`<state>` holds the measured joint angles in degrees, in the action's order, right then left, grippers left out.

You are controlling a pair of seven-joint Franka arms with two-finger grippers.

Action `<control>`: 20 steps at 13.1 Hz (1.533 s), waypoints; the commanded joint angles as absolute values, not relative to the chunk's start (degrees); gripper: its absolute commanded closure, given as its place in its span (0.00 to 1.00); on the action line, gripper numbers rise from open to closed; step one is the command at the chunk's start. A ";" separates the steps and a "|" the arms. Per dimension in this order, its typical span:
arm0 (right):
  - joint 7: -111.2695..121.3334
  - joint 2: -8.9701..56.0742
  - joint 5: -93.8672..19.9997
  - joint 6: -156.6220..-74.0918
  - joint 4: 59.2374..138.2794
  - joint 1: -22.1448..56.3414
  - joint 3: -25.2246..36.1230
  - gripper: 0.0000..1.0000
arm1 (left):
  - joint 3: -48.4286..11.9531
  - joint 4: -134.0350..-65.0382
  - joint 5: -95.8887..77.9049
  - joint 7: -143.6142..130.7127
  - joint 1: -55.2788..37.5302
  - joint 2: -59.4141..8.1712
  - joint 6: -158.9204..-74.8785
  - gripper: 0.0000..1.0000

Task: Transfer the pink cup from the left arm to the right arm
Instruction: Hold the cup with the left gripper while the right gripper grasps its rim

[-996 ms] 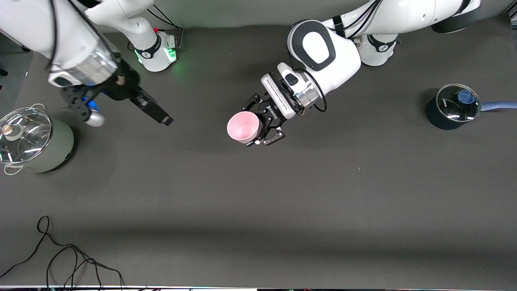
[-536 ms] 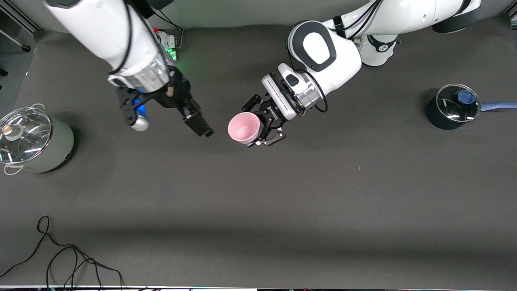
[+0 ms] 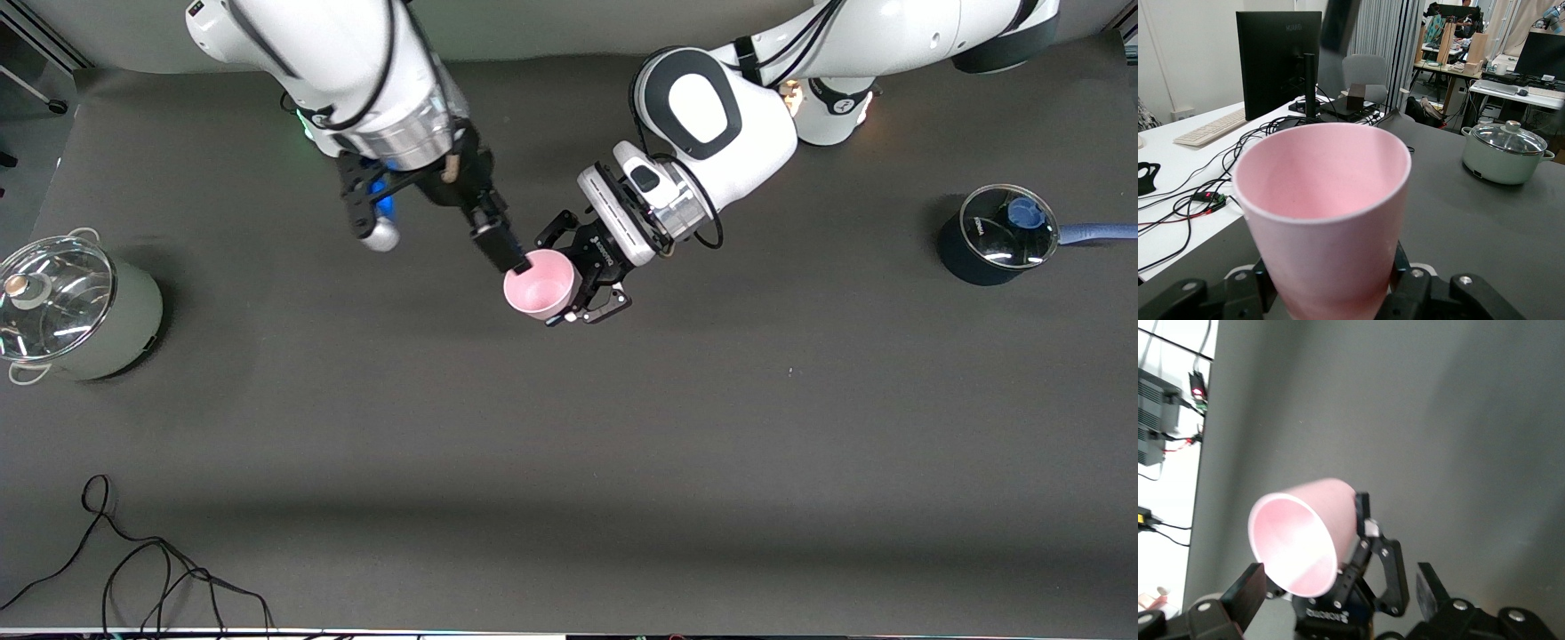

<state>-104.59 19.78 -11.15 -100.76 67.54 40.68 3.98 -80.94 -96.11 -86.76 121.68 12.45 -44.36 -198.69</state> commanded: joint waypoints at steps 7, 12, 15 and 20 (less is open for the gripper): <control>-107.23 27.24 -10.72 -99.84 65.39 41.40 4.66 0.12 | -80.42 -96.68 -87.01 121.29 12.48 -42.54 -199.25 1.00; -107.31 26.98 -11.25 -99.76 64.87 41.13 4.75 1.00 | -80.24 -96.68 -86.92 121.29 12.48 -42.63 -199.25 0.99; -107.31 26.28 -11.34 -99.58 64.78 40.96 4.75 0.96 | -80.24 -96.68 -86.92 121.29 12.57 -42.63 -199.25 0.94; -107.31 25.58 -11.25 -99.58 64.78 41.13 4.83 0.50 | -80.24 -96.68 -86.84 121.29 12.74 -42.80 -199.25 0.38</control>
